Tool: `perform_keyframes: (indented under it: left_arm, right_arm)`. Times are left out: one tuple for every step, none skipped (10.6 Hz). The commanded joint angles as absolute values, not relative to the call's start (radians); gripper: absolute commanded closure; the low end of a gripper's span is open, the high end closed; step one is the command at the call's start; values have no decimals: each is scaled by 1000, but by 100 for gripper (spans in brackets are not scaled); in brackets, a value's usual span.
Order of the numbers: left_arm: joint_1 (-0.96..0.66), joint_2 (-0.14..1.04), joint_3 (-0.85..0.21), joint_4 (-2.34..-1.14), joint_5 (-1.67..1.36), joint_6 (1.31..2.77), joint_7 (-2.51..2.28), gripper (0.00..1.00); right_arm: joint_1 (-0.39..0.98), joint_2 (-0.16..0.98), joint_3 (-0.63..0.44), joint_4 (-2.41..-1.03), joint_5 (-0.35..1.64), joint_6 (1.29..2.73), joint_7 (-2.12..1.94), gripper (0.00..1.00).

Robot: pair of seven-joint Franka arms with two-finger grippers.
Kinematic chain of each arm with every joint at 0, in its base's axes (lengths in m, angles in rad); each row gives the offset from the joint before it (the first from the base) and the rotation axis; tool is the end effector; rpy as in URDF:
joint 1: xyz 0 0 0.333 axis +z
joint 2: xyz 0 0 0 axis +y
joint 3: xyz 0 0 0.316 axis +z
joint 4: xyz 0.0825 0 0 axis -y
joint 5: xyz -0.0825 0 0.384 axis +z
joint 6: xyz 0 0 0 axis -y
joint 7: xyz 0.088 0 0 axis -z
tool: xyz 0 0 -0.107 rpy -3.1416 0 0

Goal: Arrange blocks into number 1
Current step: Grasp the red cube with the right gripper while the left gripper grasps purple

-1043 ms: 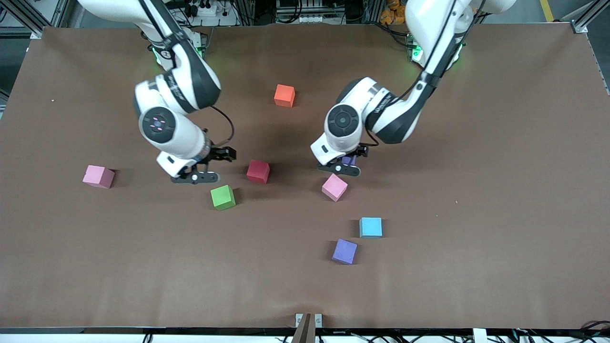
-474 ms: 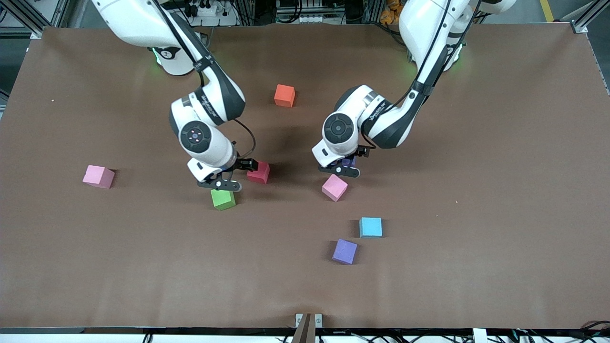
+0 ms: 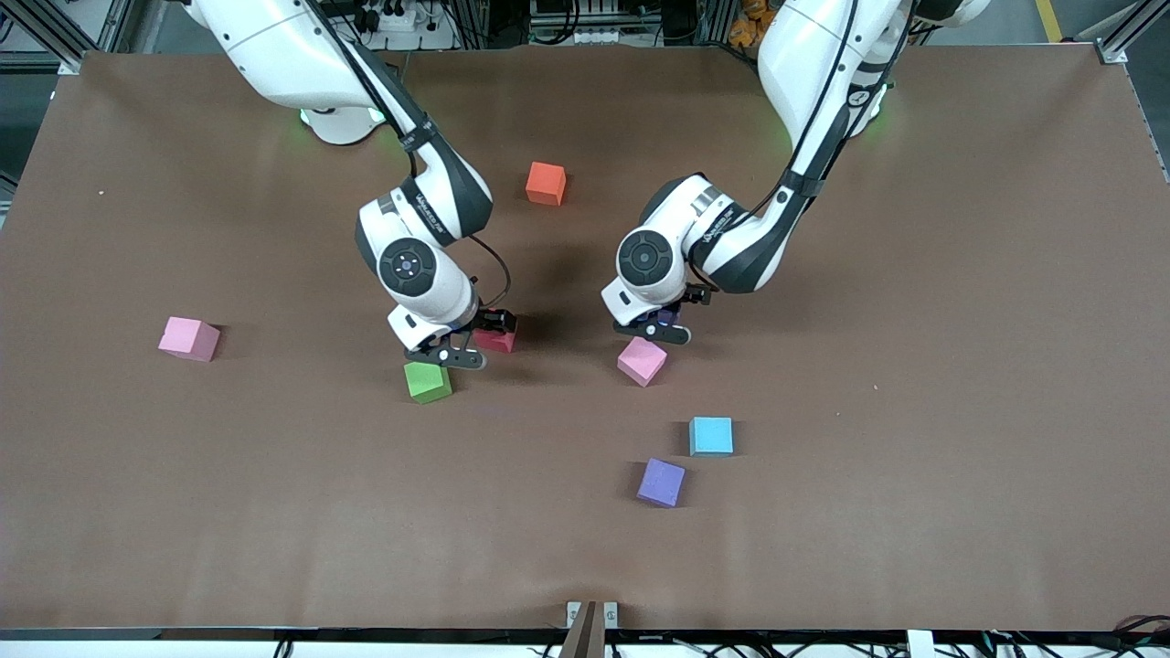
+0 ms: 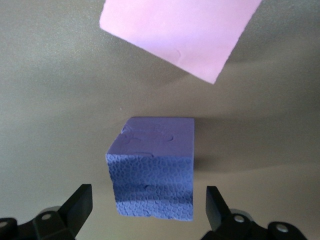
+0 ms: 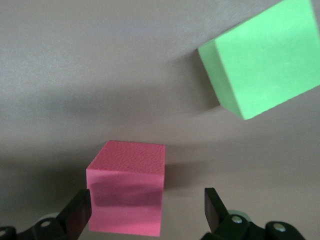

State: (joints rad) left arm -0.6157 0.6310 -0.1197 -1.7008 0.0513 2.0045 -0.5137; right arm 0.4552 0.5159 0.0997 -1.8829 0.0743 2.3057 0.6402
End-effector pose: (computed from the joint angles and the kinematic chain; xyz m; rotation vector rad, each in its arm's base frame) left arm 0.4786 -0.4211 0.2071 -2.9285 0.3523 0.4158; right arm 0.5329 0.3287 0.2270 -3.0930 0.2298 0.2071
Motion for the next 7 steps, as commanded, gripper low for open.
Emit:
perform_keyframes:
  left_arm:
    - [-621, 630, -120, -1700, 71, 2011, -520, 0]
    - [-620, 632, -120, -1700, 71, 2011, -520, 0]
    - [-620, 634, -120, -1701, 71, 2011, -520, 0]
    - [-618, 632, -120, -1701, 71, 2011, -519, 0]
    - [-617, 632, -120, -1701, 71, 2011, -518, 0]
    - [-614, 634, -120, -1701, 71, 2011, -517, 0]
    - [-612, 635, -120, -1701, 71, 2011, -515, 0]
  right_arm:
    - [462, 545, 98, -1853, 83, 2318, 660, 0]
    - [462, 548, 98, -1852, 83, 2319, 661, 0]
    - [463, 555, 98, -1850, 83, 2321, 670, 0]
    - [468, 561, 98, -1850, 84, 2336, 686, 0]
    - [472, 571, 98, -1850, 84, 2350, 690, 0]
    - [477, 577, 98, -1850, 83, 2365, 690, 0]
    - [479, 580, 98, -1850, 83, 2370, 690, 14]
